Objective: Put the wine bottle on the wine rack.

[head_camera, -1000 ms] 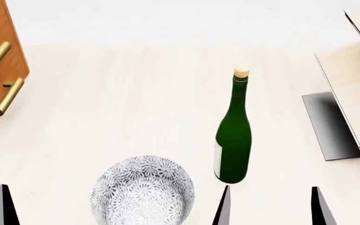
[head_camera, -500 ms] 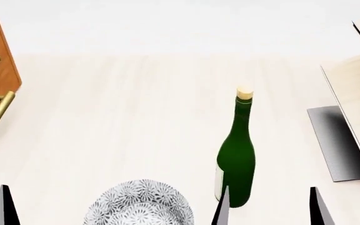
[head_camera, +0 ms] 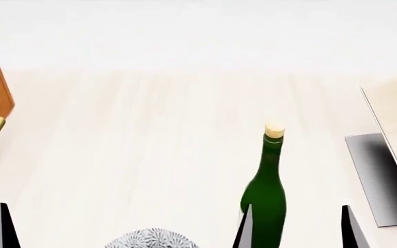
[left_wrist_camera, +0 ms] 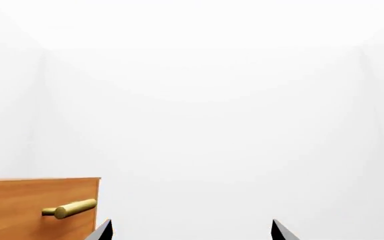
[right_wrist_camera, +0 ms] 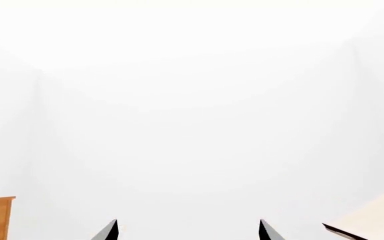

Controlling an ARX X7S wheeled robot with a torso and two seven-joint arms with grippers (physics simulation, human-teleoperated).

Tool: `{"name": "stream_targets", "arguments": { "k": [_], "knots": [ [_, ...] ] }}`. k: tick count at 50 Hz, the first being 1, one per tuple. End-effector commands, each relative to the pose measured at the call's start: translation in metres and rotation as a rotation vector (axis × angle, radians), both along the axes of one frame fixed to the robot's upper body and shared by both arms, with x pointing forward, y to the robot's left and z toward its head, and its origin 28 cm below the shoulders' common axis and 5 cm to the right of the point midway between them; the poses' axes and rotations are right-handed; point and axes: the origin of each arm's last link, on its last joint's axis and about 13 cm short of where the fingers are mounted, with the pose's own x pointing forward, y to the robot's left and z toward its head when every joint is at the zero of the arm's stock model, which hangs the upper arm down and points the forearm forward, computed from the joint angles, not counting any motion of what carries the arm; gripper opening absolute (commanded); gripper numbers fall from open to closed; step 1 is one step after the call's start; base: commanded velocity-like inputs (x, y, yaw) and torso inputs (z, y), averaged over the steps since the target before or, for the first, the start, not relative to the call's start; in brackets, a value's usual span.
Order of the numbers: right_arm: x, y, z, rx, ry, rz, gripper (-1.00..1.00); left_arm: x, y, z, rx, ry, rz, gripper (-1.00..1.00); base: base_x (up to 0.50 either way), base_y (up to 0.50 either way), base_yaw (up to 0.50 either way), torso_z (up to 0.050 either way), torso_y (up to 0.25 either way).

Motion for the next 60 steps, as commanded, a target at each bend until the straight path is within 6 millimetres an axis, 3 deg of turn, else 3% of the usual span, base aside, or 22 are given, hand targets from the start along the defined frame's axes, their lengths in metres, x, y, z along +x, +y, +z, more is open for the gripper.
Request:
{"name": "stream_targets", "arguments": {
  "k": [1,27,60],
  "knots": [
    [-0.0001,0.0003,-0.0007,-0.002,0.001,0.002,1.0,-0.0004,0.0001,0.0003,-0.001,-0.001,0.001,1.0,0.17,0.0,0.0,0.0,0.0],
    [0.0011,0.0002,-0.0016,0.022,0.027,0.007,1.0,-0.0006,-0.0009,-0.0001,0.002,0.003,-0.002,1.0,0.08,0.0,0.0,0.0,0.001],
    [-0.0006,0.0018,-0.0022,0.031,0.035,0.028,1.0,-0.0017,-0.0002,0.0011,-0.003,-0.003,-0.001,1.0,0.0,-0.13,0.0,0.0,0.0]
  ]
}}
